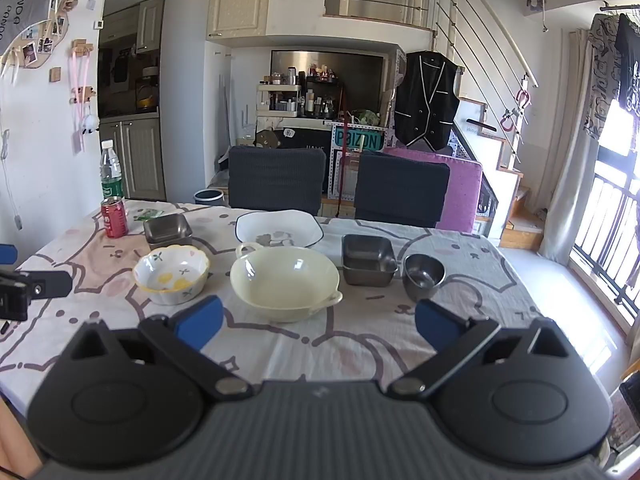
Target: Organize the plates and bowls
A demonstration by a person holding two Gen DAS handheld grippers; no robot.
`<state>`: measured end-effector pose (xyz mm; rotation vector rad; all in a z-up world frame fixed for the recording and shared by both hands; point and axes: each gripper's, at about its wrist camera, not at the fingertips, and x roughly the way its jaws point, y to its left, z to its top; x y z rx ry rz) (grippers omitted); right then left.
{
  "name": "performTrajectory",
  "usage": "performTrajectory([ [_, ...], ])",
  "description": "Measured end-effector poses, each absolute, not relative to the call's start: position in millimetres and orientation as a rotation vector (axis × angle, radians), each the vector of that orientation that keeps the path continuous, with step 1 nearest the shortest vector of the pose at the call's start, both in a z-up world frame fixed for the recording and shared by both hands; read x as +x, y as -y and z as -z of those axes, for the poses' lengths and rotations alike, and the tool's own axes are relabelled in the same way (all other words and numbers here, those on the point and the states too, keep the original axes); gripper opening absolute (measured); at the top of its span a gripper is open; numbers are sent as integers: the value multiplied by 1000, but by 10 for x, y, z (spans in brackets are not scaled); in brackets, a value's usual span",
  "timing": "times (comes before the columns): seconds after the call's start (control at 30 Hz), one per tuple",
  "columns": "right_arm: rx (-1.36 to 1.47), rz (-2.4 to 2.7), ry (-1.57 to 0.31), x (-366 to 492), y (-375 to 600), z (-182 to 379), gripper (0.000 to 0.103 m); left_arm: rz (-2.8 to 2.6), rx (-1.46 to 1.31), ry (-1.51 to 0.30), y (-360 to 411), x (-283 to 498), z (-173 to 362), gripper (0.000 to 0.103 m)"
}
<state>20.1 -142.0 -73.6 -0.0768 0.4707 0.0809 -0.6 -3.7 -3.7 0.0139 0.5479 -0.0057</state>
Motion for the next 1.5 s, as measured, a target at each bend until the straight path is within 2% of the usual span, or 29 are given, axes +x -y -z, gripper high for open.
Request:
performTrajectory([
  [1.5,-76,-77,-492,244,1407,799,103,4,6,-573,81,28,234,103],
])
